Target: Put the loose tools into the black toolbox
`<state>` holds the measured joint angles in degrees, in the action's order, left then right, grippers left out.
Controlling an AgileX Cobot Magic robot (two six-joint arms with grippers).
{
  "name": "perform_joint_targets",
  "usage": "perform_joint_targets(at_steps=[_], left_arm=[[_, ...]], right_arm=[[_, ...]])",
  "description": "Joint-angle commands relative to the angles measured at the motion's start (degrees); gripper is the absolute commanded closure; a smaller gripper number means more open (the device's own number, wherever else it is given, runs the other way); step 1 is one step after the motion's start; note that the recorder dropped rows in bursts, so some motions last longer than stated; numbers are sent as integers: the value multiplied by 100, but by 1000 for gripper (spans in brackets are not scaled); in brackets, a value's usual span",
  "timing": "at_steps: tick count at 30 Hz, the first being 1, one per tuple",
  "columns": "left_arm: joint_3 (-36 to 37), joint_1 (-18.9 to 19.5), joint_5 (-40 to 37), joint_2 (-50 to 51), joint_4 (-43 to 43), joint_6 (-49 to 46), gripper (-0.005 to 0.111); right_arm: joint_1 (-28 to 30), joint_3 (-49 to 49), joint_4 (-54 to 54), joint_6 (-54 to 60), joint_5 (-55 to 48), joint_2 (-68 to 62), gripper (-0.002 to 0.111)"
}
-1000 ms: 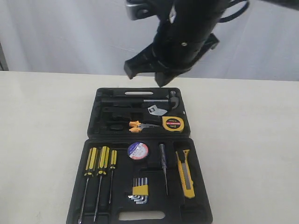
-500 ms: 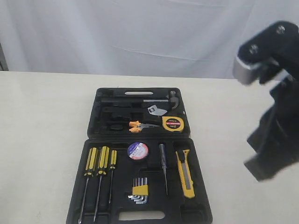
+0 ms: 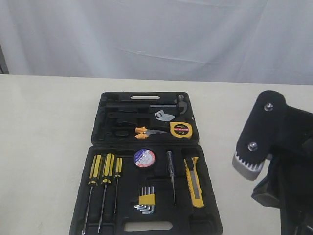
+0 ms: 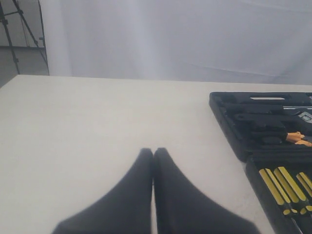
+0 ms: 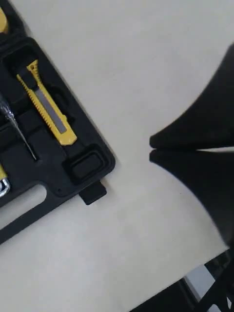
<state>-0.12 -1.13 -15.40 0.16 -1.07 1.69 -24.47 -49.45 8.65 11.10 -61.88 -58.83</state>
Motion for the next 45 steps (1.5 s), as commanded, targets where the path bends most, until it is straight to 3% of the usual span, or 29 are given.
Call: perform_joint_targets(at_steps=[1,8,11,12,14,21,23,26,28,36,39,45], left_arm=[[12,-12,-2,-16,-14,4,107],[12,-12,-2,-16,-14,4,107],[12,-12,-2,-16,-14,4,107],[12,-12,-2,-16,-14,4,107],[12,-12,-2,-16,-14,4,107],[12,-12,-2,-16,-14,4,107],[12,-12,-2,-16,-14,4,107],[12,-12,-2,-16,-14,4,107],[12,-12,-2,-16,-14,4,107],[12,-12,-2,-16,-14,4,107],[12,-12,-2,-16,-14,4,107],[12,-12,-2,-16,-14,4,107]], right_arm=[[-354,15,187,-70,518,-235,109],[-1749,-412,1501,-1319,850,-1125,109],[-2452,-471,2597,-2526,940,-1546,109],[-2828,-448,3304,-3641,795,-1835,109],[-3110,-342,3696,-4504,686,-2186,109],[-3167,19,3828,-4619,1251,-3107,108],[-3167,19,3844,-4619,1717,-3327,96],[-3167,19,3930,-4782,2068,-3579,65],[-3167,19,4346,-5134,2070,-3711,57],[-3167,19,4760,-5223,2154,-4096,57],[-3167,19,4760,-5223,2276,-4291,46],[-3167,19,5134,-5540,2266,-4663,46]])
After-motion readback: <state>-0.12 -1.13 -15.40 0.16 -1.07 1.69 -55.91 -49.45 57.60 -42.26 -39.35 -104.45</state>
